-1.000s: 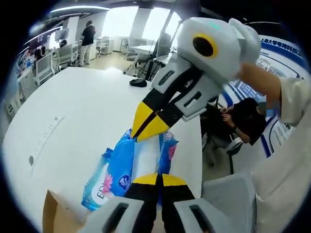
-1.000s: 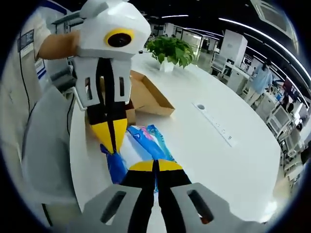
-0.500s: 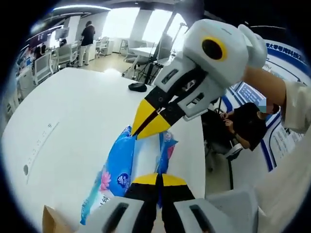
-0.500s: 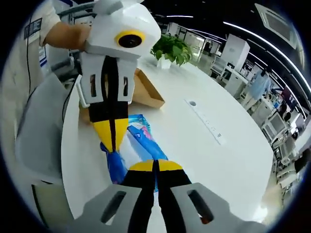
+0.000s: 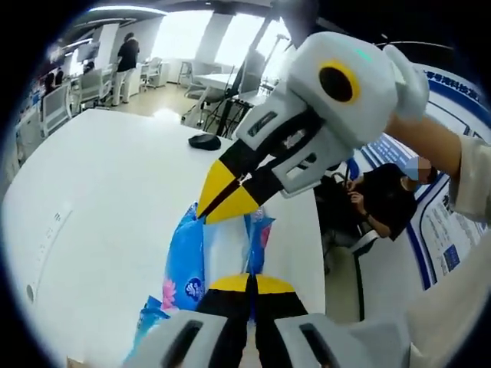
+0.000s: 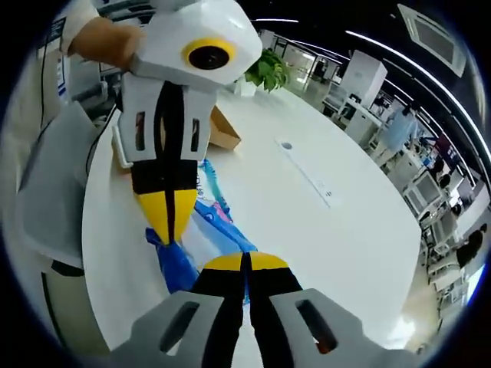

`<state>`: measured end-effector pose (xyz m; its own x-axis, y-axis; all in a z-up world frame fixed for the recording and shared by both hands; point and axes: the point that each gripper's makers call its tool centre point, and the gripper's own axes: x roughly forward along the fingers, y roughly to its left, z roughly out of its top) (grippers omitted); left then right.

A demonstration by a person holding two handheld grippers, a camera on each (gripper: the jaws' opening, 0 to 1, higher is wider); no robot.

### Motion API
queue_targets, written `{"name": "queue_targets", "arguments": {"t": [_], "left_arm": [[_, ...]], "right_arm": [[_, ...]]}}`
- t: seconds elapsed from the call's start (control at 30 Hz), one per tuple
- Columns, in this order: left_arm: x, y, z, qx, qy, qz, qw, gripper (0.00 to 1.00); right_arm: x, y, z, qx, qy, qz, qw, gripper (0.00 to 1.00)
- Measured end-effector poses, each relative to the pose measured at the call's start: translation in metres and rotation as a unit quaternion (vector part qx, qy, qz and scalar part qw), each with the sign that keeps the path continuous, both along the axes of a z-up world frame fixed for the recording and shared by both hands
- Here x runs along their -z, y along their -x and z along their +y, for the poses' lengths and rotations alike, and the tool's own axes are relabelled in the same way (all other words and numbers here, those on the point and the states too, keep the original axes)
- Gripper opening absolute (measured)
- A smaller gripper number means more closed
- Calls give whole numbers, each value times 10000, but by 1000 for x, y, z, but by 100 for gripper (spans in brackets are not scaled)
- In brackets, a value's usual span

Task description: Operate the shoe box by opening the lid, removing the specified soft item, and placing it in the target area until the item is outside and the box remains undamaged.

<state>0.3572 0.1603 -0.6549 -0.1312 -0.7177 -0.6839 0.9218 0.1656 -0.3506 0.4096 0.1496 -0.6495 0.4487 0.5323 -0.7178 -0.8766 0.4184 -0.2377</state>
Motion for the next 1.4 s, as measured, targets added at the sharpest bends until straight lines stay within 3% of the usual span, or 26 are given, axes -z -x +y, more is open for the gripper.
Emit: {"name": "queue_targets", "arguments": {"t": [0.4,0.67,1.0,1.4], "left_arm": [[38,-9,-20,-22,-175,102,9998,0],[66,-11,-20,-95,-325,213,9992,0],[70,-15,-21,-187,-265,235,9992,0],[71,-20,-23,-225,-285,158,9992,0]], "right_arm": [[34,-10,-19,125,359,54,9993,0],[65,-10,-26,89,735,131,9972,0],[77,-21,-27,112,867,117,9961,0],[76,-24,-28,95,925,107,9956,0]]}}
